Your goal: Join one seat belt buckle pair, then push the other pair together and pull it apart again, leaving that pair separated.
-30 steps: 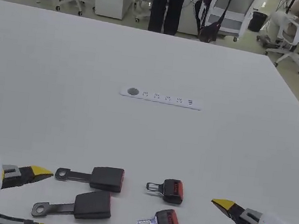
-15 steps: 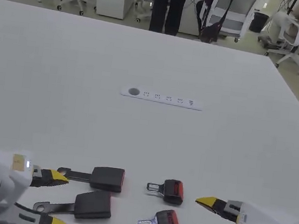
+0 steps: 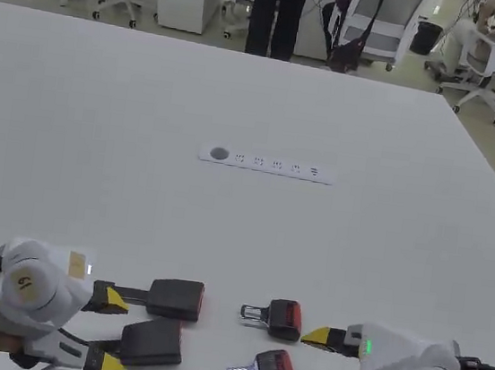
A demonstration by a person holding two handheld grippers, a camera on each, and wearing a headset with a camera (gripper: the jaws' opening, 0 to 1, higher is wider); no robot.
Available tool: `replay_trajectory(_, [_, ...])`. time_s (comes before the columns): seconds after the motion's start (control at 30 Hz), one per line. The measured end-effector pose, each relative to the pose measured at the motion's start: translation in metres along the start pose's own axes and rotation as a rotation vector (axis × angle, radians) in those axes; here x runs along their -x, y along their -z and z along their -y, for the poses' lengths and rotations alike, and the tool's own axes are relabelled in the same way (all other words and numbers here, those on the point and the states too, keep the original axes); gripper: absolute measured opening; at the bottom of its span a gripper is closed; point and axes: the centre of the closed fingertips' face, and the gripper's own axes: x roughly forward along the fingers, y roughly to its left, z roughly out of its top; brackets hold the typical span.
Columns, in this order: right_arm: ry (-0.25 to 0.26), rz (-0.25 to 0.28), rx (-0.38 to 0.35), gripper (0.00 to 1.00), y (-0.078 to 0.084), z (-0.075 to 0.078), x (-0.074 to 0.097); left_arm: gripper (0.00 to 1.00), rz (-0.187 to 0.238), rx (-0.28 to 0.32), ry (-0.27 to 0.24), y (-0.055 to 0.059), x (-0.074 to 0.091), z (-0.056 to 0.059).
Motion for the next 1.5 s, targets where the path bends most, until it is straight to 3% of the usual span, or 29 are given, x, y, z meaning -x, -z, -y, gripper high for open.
replay_trajectory(0.47, [-0.085,-0.051,0.049,0.38,0.006,-0.001,-0.022,0.34,-0.074,-0.054,0.059,0.003,-0.017,0.000])
replay_trajectory(0.6, [-0.097,-0.056,0.048,0.35,0.004,0.001,-0.028,0.33,-0.078,-0.066,0.071,0.003,-0.019,0.000])
replay_trajectory(0.7, [-0.117,-0.074,0.048,0.34,0.008,-0.001,-0.032,0.31,-0.091,-0.099,0.074,0.004,-0.019,-0.002])
replay_trajectory(1.07, [-0.101,-0.088,-0.025,0.31,0.013,0.000,-0.035,0.32,-0.129,-0.174,0.110,0.012,-0.024,-0.002])
replay_trajectory(1.5, [-0.092,-0.070,-0.037,0.31,0.005,-0.001,-0.044,0.31,-0.163,-0.229,0.146,0.016,-0.027,-0.001])
